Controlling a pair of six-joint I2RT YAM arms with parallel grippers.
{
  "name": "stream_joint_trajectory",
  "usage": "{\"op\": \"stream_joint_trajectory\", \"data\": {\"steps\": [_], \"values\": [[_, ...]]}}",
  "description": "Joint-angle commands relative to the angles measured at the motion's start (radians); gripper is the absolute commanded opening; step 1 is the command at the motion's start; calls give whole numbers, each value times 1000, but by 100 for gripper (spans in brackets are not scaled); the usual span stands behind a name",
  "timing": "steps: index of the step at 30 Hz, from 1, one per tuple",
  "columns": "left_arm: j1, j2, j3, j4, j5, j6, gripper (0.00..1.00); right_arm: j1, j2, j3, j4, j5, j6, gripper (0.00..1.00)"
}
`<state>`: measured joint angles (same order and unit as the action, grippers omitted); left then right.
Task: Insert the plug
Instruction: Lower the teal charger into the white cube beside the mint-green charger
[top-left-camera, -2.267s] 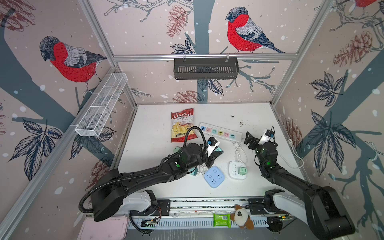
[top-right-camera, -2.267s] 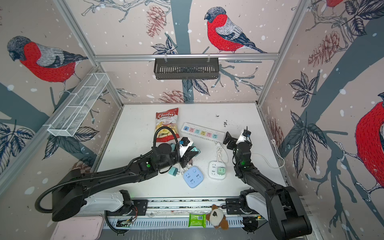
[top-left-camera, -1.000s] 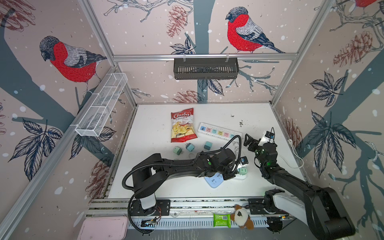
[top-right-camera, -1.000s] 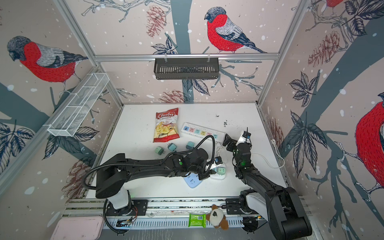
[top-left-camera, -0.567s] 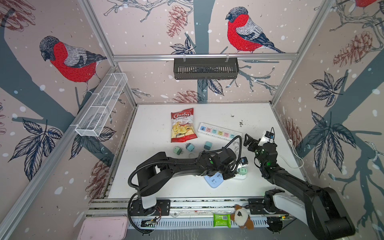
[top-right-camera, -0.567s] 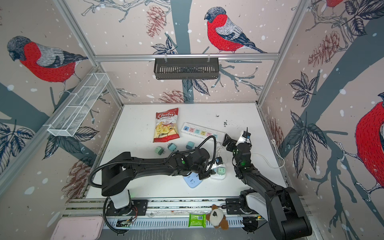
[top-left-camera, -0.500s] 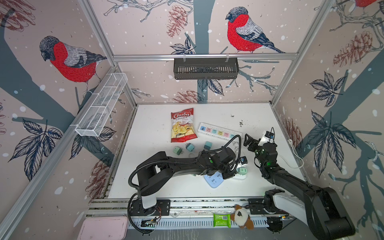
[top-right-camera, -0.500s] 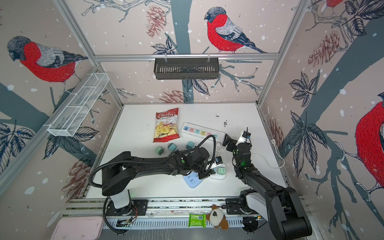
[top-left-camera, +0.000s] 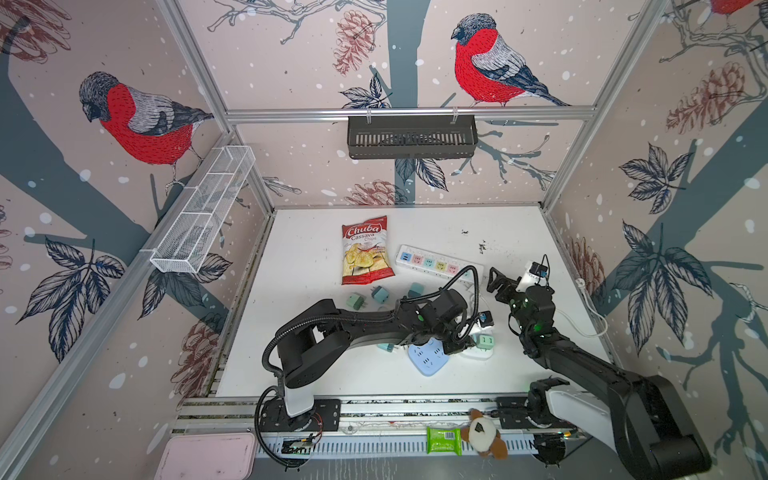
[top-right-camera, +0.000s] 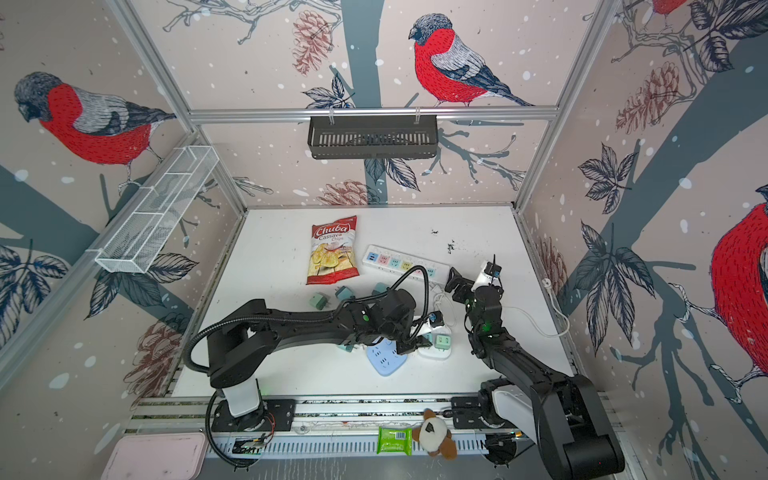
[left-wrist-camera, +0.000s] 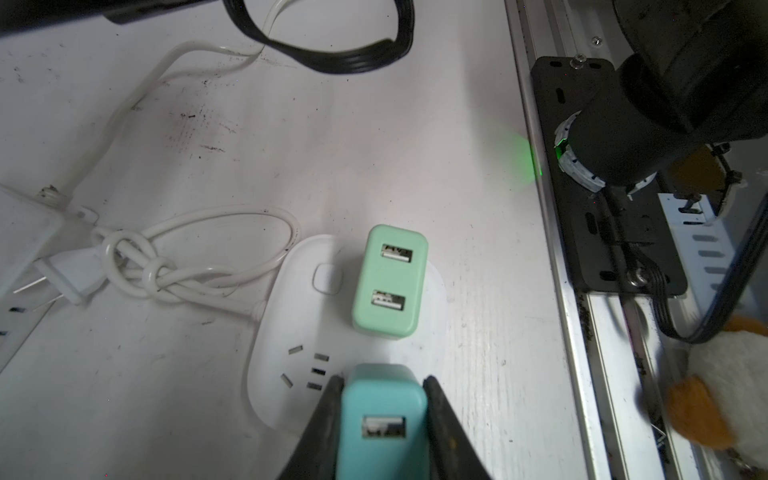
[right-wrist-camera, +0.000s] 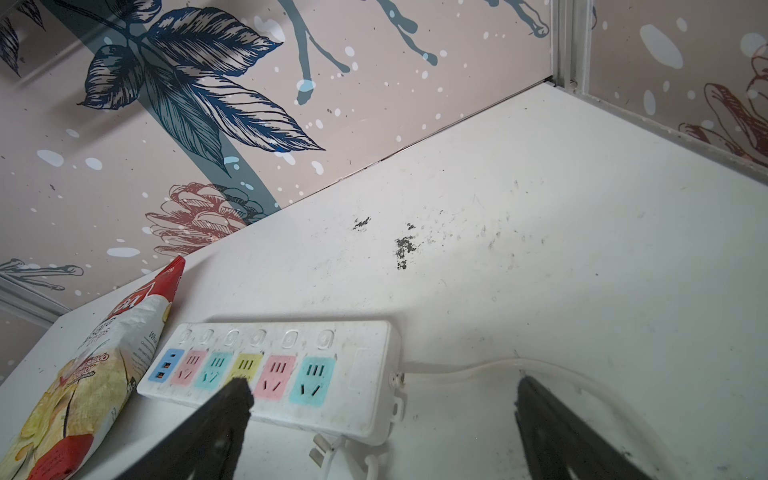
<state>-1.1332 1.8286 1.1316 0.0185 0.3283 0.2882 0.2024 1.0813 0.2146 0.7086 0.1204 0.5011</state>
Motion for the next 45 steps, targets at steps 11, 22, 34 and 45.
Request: {"op": "stream_joint_trajectory", "data": {"steps": [11,22,34,45], "values": [[24,37,-14,35,-18,71,0,6,-6,-3,12,6,2,100],[20,52,0,1,29,111,0,8,-12,-8,12,8,1,99],[-16,135,102,-85,14,84,0,9,-12,-6,12,12,3,100],[-31,193,168,-104,16,19,0,8,-9,-4,9,19,6,100]]}}
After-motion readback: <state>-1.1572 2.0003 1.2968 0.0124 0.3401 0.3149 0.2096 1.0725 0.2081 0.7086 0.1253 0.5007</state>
